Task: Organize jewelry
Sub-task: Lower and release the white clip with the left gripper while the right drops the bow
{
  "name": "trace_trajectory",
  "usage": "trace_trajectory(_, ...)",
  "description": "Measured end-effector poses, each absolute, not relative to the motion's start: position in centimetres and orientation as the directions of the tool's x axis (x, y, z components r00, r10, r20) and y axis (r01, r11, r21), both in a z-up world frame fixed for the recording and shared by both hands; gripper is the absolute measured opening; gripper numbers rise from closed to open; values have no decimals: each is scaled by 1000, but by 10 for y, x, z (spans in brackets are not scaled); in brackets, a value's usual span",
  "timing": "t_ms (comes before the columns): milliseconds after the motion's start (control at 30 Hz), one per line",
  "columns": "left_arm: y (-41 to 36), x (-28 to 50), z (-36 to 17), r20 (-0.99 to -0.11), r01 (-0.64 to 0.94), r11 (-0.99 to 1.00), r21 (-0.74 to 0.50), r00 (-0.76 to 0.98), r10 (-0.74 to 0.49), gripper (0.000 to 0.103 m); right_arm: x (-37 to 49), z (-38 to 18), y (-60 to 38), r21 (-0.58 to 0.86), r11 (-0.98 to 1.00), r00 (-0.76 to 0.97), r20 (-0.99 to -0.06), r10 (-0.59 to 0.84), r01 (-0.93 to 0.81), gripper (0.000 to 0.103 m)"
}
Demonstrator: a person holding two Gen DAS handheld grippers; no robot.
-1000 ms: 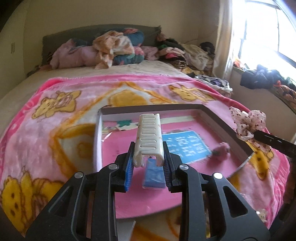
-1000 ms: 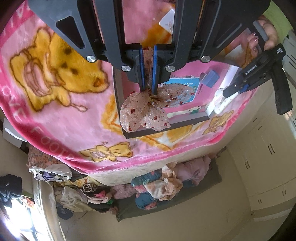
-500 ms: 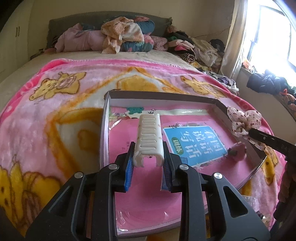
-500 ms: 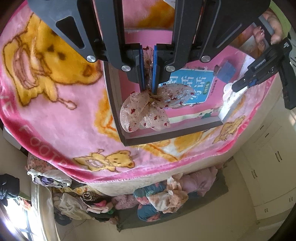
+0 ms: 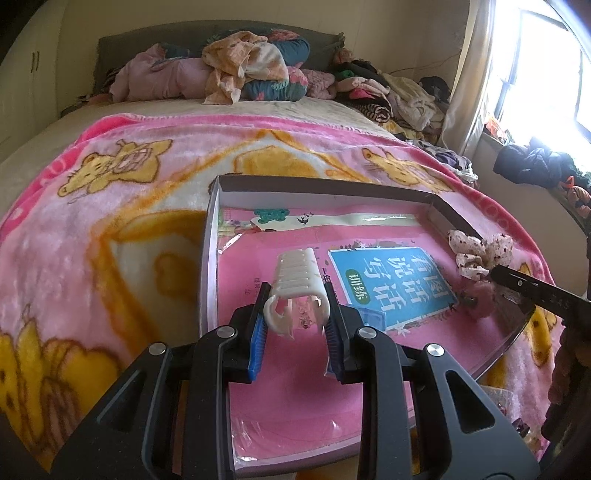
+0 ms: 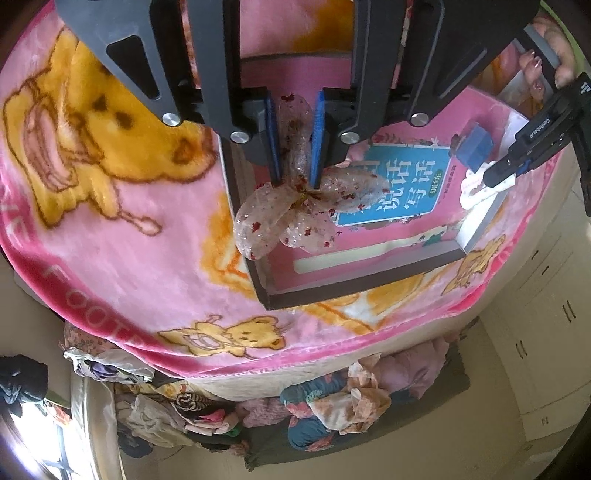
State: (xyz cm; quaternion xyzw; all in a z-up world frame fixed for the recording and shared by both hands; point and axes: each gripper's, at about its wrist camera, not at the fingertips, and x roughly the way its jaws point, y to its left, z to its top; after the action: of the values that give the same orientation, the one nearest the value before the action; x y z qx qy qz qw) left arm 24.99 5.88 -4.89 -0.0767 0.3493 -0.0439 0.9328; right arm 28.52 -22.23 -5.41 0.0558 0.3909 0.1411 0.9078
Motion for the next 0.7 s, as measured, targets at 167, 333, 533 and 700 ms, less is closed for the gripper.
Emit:
trace_trajectory(167,58,250,-49,-645,30,985,-170,752,-134,20,271,-51,-226,239,946,667,-670,325,-220,41)
trace_trajectory(333,58,248,-48,-646,29,985,-172,752,-135,20,250,-45,-229,227,947,702,-636,320,-226,64)
trace_trajectory(533,58,248,-48,-644,29,985,-170,753,-133,21,227,-38,-234,209,949,737,-598,315,-236,77)
trace_trajectory(700,55,237,-43,-633,33,987,-157,764,-126,30,211,-32,-236,185,951,759,-574,308,-246,81)
